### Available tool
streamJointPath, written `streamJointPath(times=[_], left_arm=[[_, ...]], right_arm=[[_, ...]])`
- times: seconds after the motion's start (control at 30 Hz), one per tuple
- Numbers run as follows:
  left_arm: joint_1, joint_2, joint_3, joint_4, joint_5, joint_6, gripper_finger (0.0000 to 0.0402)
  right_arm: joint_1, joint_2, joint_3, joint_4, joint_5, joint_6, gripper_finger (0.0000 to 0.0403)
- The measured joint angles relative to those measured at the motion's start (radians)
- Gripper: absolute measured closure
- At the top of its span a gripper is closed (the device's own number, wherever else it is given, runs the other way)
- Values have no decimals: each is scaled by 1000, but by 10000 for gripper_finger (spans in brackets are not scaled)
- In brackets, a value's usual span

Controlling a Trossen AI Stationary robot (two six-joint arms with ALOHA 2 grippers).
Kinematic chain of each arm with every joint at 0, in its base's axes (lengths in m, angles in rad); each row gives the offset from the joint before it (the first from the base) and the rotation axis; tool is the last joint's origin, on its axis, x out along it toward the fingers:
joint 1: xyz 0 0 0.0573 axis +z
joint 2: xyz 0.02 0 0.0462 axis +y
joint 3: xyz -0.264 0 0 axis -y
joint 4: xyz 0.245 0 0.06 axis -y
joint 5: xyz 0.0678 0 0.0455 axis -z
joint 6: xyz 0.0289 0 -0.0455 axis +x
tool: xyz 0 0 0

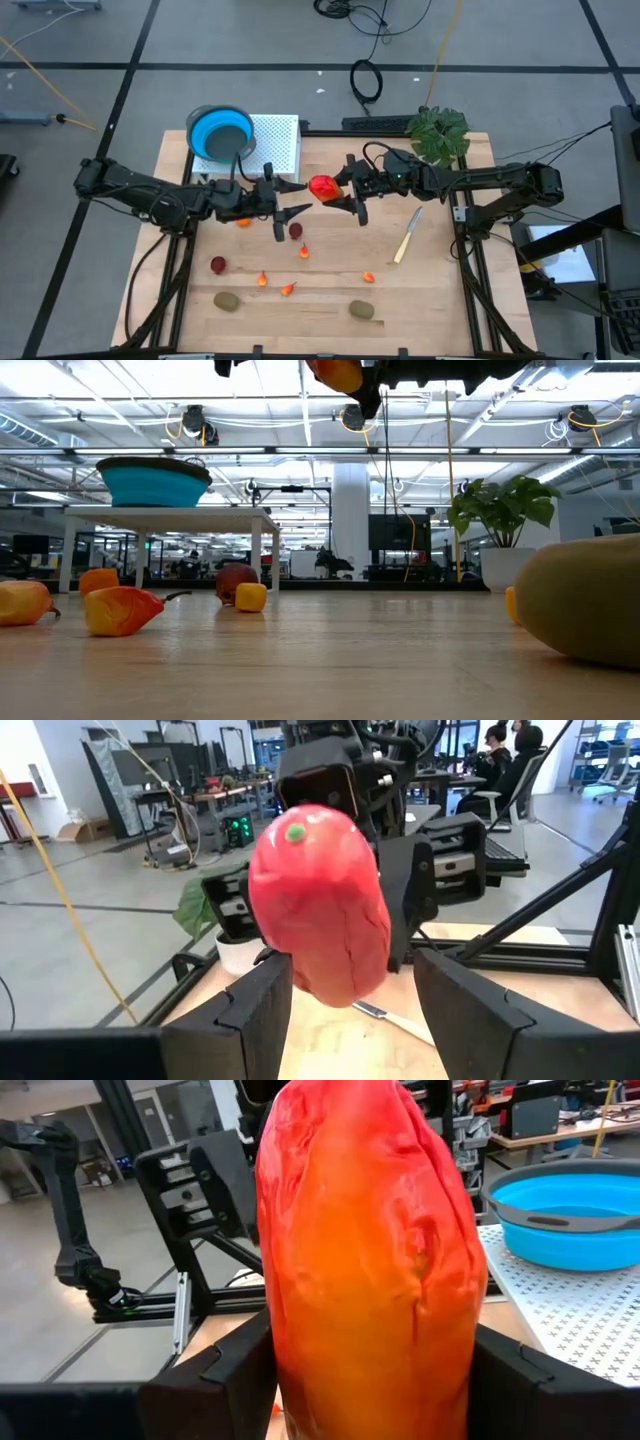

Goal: Pick & Place Fruit
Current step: Put the mango into the blue strainer bowl on the shelf

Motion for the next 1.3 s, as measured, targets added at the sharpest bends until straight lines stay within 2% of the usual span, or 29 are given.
streamJointPath(times=[0.47,1.07,1.3], left_arm=[[0,2,0,9,-2,26,192],[0,1,0,30,0,-12,192],[22,1,0,50,0,-96,192]], right_arm=[[0,0,0,1,-19,-25,179],[0,0,0,1,-32,-25,179],[0,0,0,12,-32,-25,179]])
